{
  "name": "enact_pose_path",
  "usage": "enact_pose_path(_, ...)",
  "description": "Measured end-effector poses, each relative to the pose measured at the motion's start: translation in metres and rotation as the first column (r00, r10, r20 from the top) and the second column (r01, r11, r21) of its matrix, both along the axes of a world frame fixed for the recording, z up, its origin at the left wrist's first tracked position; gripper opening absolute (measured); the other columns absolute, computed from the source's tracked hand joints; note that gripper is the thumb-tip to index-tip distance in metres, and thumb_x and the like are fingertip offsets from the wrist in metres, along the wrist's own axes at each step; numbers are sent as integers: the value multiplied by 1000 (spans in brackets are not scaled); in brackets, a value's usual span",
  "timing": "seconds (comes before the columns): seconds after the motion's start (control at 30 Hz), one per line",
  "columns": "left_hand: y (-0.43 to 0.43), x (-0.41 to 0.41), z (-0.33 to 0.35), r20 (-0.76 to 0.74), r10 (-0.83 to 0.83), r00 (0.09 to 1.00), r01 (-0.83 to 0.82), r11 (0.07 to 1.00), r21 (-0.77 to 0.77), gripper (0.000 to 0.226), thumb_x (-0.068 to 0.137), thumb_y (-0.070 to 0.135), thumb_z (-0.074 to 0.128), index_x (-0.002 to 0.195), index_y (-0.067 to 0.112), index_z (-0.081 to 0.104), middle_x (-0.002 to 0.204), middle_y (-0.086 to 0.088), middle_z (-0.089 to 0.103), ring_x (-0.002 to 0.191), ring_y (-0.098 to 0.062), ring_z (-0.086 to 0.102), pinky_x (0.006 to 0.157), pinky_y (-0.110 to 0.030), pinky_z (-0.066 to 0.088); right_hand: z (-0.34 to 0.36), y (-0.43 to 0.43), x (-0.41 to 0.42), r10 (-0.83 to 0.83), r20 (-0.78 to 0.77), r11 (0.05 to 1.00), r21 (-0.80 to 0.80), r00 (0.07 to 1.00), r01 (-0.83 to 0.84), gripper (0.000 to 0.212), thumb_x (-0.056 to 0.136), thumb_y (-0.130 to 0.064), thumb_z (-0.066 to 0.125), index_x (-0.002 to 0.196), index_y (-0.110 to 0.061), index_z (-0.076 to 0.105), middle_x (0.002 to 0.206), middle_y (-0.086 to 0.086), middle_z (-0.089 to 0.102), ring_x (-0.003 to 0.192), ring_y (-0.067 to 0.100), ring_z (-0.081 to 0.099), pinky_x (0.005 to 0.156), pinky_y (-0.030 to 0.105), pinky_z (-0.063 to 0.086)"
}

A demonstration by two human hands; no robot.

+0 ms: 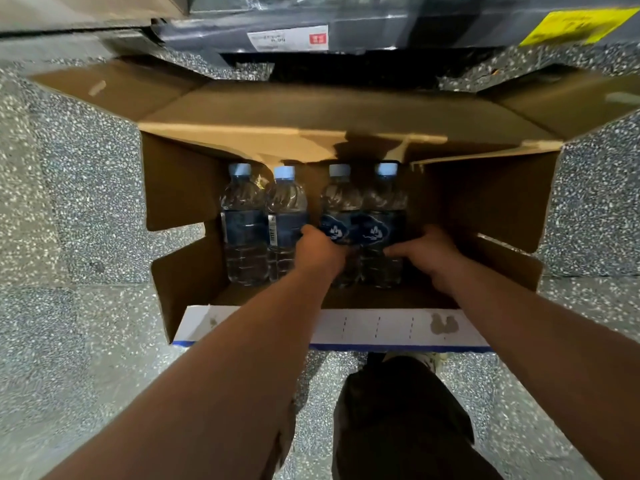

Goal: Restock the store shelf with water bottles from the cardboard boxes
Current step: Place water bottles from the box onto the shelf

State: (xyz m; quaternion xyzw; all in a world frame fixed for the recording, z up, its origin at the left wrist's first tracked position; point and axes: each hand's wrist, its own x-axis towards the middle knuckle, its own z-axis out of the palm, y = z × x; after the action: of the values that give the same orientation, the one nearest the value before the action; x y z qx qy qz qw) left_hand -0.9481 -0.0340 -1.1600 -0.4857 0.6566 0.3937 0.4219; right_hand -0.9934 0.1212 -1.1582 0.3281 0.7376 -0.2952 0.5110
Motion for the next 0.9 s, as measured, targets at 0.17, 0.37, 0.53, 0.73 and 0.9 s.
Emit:
enact_pose_path(0.17, 6, -2, -3, -26, -54, 998, 54, 999, -10, 53, 80, 27, 73, 125, 8, 52, 122, -13, 59, 109, -29, 58, 88, -37, 47, -5, -11, 4, 19, 38, 998, -66, 999, -16, 67, 70, -14, 80, 128, -14, 49, 125, 8, 57, 107, 24, 56, 78, 32, 46)
enact_pose_path(0.37, 15, 2, -11, -50, 97, 994, -97, 995, 9, 86, 69, 26, 82, 135, 8, 31, 135, -14, 48, 122, -33, 49, 96, -40, 44, -18, -13, 9, 62, -8, 998, -34, 998, -62, 63, 64, -11, 82, 123, -14, 58, 121, 9, 62, 108, 26, 58, 89, 36, 50)
enact_pose_path(0.53, 18, 7, -19, -132, 27, 991, -29, 1000, -12, 76, 67, 32, 82, 129, 9, 45, 128, -10, 55, 117, -27, 53, 89, -32, 44, -25, -13, 14, 55, -67, 998, 35, 996, -53, 73, 63, -20, 83, 129, -17, 53, 126, 9, 59, 111, 26, 57, 88, 37, 50)
enact_pose_path(0.73, 12, 3, 10, -142, 81, 987, -87, 995, -39, 70, 64, 32, 84, 118, 13, 45, 121, -9, 57, 110, -26, 56, 77, -28, 43, 7, -13, 6, -6, -37, 1000, 7, 999, 6, 54, 60, -18, 83, 108, -19, 59, 96, 2, 63, 79, 16, 58, 56, 23, 43)
enact_pose_path(0.9, 7, -3, 74, -138, 37, 990, -50, 994, -93, 72, 65, 39, 83, 119, 14, 43, 114, -8, 58, 100, -26, 57, 75, -32, 44, 64, -15, 3, 98, -72, 994, -35, 993, -100, 43, 56, -19, 83, 97, -17, 70, 100, 4, 70, 83, 18, 64, 73, 30, 54)
